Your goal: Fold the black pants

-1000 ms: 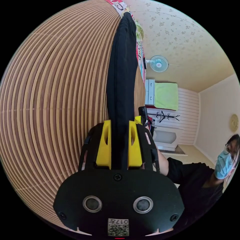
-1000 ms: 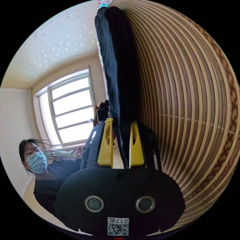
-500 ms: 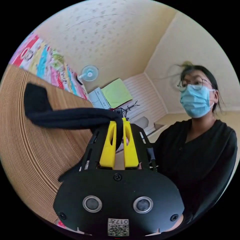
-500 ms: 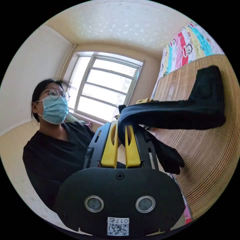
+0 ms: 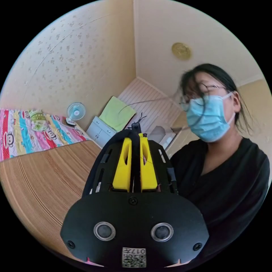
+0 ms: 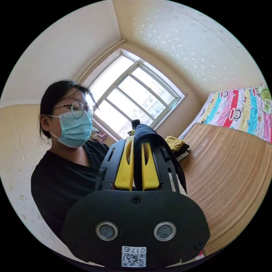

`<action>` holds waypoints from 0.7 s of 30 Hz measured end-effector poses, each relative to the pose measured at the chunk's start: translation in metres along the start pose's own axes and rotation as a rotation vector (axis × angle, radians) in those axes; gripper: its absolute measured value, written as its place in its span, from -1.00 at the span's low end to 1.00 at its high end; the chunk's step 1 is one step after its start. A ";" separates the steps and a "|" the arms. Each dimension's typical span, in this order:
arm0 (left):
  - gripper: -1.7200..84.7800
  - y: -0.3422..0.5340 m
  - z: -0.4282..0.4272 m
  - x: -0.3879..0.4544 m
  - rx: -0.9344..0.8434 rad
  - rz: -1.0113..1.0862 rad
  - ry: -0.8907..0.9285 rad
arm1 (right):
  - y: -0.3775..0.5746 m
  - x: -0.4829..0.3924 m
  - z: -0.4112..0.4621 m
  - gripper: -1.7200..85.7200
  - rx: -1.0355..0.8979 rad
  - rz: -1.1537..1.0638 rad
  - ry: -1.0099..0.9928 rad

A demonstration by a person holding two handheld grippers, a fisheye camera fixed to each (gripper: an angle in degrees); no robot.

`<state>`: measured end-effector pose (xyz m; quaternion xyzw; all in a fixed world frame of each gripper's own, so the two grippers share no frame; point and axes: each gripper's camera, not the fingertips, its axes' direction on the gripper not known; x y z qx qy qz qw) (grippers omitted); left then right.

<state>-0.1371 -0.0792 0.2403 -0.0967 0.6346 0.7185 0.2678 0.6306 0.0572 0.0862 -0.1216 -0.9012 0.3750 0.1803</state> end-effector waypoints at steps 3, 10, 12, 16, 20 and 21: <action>-0.84 -0.008 0.014 -0.066 -0.055 -0.109 -0.065 | -0.020 0.060 0.007 -0.96 -0.068 0.107 0.138; -0.84 0.014 0.066 -0.304 -0.303 -0.411 -0.364 | -0.041 0.264 0.043 -0.96 -0.191 0.444 0.423; -0.84 0.036 0.081 -0.341 -0.369 -0.435 -0.401 | -0.027 0.297 0.066 -0.96 -0.274 0.483 0.538; -0.84 0.112 0.095 -0.350 -0.391 -0.442 -0.365 | 0.031 0.302 0.079 -0.95 -0.267 0.484 0.537; -0.84 0.228 0.108 -0.313 -0.406 -0.591 -0.254 | 0.142 0.287 0.082 -0.91 -0.219 0.596 0.412; -0.84 0.247 0.113 -0.308 -0.422 -0.627 -0.242 | 0.176 0.284 0.085 -0.89 -0.235 0.653 0.405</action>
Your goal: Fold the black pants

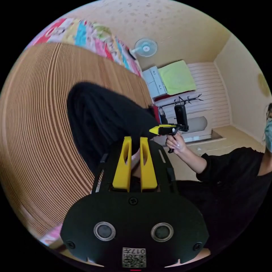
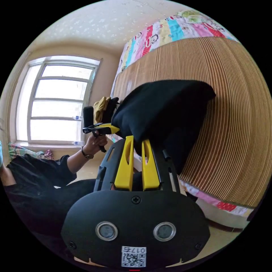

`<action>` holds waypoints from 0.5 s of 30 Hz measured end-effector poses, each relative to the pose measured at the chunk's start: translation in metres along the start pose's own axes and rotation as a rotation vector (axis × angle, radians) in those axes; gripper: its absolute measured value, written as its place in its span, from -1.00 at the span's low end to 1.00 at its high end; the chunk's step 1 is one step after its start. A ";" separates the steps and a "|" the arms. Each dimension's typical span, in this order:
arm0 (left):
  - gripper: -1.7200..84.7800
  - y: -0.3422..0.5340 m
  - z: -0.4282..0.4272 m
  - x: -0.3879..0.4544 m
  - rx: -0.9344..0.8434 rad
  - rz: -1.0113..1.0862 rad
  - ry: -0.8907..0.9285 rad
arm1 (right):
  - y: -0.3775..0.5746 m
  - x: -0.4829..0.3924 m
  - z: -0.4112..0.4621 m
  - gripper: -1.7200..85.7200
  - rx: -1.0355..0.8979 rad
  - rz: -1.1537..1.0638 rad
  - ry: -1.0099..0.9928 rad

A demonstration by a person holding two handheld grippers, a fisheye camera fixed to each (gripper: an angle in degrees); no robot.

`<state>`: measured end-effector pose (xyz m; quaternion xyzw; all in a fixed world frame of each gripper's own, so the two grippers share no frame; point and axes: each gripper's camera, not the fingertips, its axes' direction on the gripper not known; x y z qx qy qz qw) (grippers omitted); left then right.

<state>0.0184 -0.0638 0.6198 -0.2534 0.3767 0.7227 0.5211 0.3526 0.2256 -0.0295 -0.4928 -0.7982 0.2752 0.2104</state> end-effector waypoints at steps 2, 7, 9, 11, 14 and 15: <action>-0.84 0.058 0.051 -0.018 -0.106 -0.145 -0.025 | 0.034 0.025 0.023 -0.85 -0.059 0.066 -0.019; -0.78 0.119 0.112 -0.059 -0.207 -0.391 0.052 | 0.071 0.091 0.057 -0.74 -0.244 0.254 -0.034; -0.72 0.114 0.107 -0.066 -0.187 -0.414 0.121 | 0.058 0.099 0.025 -0.69 -0.166 0.249 -0.082; -0.68 0.096 0.082 -0.060 -0.152 -0.356 0.038 | 0.041 0.104 -0.004 -0.63 -0.086 0.252 -0.080; -0.62 0.070 0.055 -0.060 -0.136 -0.317 -0.069 | 0.007 0.112 -0.045 -0.58 0.029 0.240 -0.067; -0.60 0.064 0.051 -0.061 -0.128 -0.312 -0.075 | -0.009 0.117 -0.053 -0.57 0.041 0.239 -0.058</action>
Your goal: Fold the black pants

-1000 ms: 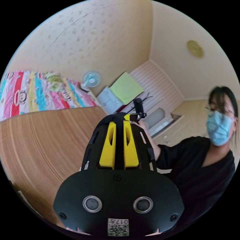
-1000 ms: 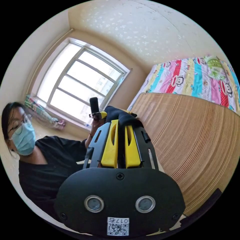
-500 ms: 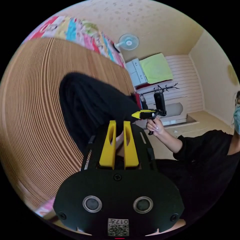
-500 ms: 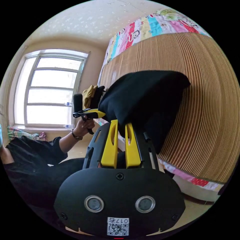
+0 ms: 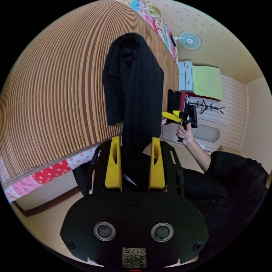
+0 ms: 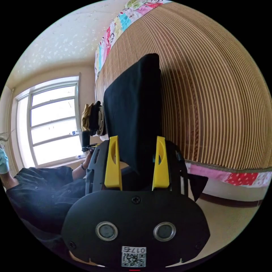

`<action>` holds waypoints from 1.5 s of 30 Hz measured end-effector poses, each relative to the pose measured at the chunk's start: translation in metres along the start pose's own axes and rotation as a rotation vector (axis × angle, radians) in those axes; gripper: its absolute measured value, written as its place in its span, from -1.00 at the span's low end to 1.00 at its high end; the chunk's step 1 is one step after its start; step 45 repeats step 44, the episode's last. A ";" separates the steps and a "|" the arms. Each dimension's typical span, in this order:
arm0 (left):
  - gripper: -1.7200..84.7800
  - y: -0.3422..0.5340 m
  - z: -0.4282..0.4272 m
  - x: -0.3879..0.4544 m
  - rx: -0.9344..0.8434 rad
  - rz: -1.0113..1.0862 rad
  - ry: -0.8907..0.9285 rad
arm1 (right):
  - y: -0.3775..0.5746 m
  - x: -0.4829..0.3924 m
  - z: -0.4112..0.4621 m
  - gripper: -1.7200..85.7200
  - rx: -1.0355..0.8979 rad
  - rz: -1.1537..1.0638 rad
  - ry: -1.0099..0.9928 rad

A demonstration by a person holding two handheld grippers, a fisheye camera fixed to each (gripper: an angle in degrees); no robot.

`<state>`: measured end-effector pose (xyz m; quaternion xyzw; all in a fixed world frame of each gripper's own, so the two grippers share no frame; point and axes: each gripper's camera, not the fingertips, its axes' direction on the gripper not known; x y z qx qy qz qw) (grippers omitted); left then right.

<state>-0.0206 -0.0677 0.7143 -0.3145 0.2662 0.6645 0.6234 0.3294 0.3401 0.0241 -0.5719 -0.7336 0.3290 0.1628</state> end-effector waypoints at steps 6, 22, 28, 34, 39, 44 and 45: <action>-0.67 -0.053 0.005 0.001 0.052 0.051 0.096 | -0.079 0.029 0.036 -0.64 -0.183 0.062 -0.088; -0.81 0.010 -0.123 -0.063 0.377 -0.268 -0.404 | -0.201 -0.117 0.191 -0.72 -0.362 -0.091 -0.114; -0.73 0.058 -0.193 -0.087 0.507 -0.404 -0.584 | -0.238 -0.184 0.284 -0.73 -0.365 -0.078 -0.155; -0.79 0.125 -0.171 -0.068 0.599 -0.406 -0.518 | -0.247 -0.206 0.295 -0.79 -0.428 -0.109 -0.108; -0.92 0.148 -0.099 -0.041 0.571 -0.311 -0.318 | -0.209 -0.182 0.228 -0.91 -0.521 -0.135 -0.089; -0.98 0.091 -0.017 0.014 0.238 -0.154 -0.446 | -0.145 -0.121 0.146 -0.94 -0.542 0.042 0.154; -0.98 0.091 -0.017 0.014 0.238 -0.154 -0.446 | -0.145 -0.121 0.146 -0.94 -0.542 0.042 0.154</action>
